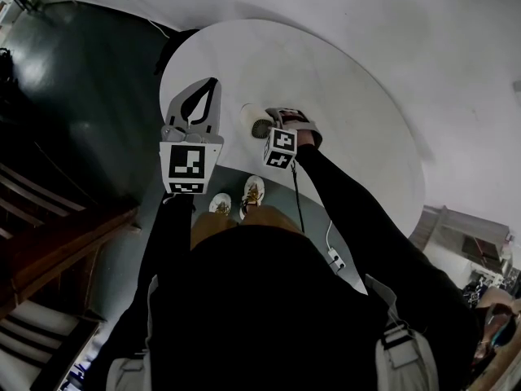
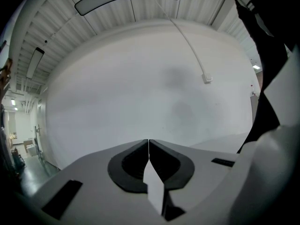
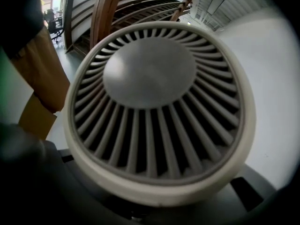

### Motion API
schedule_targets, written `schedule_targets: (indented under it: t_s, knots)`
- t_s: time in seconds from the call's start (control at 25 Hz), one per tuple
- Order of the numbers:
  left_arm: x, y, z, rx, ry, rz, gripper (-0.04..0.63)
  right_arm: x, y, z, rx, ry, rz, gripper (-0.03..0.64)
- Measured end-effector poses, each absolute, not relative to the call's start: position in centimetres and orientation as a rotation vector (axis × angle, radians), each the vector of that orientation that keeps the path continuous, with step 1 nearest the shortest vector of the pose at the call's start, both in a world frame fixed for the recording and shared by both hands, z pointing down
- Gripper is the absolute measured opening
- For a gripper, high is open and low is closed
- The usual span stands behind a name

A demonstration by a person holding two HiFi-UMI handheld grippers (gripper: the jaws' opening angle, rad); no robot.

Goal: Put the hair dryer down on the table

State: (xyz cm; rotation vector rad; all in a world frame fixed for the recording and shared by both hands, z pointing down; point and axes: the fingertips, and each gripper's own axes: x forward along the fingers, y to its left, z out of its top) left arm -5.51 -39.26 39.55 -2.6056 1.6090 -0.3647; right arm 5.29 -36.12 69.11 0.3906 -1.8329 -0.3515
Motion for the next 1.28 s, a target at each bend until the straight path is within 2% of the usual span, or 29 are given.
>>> schedule_targets:
  t_s: [0.44, 0.8, 1.28]
  knots:
    - [-6.3, -38.8, 39.9, -2.605, 1.614, -0.399, 0.018, 5.4, -36.1, 70.7, 0.346, -1.806, -0.262, 0.189]
    - [-7.3, -38.9, 40.0, -2.599, 1.629, -0.396, 0.018, 5.1, -35.0, 70.7, 0.303, -1.887, -0.155, 0.247]
    - [-6.7, -39.1, 40.4, -2.631, 1.604, -0.394, 0.018, 5.1, -33.8, 70.8, 0.258, -1.879, -0.137, 0.265]
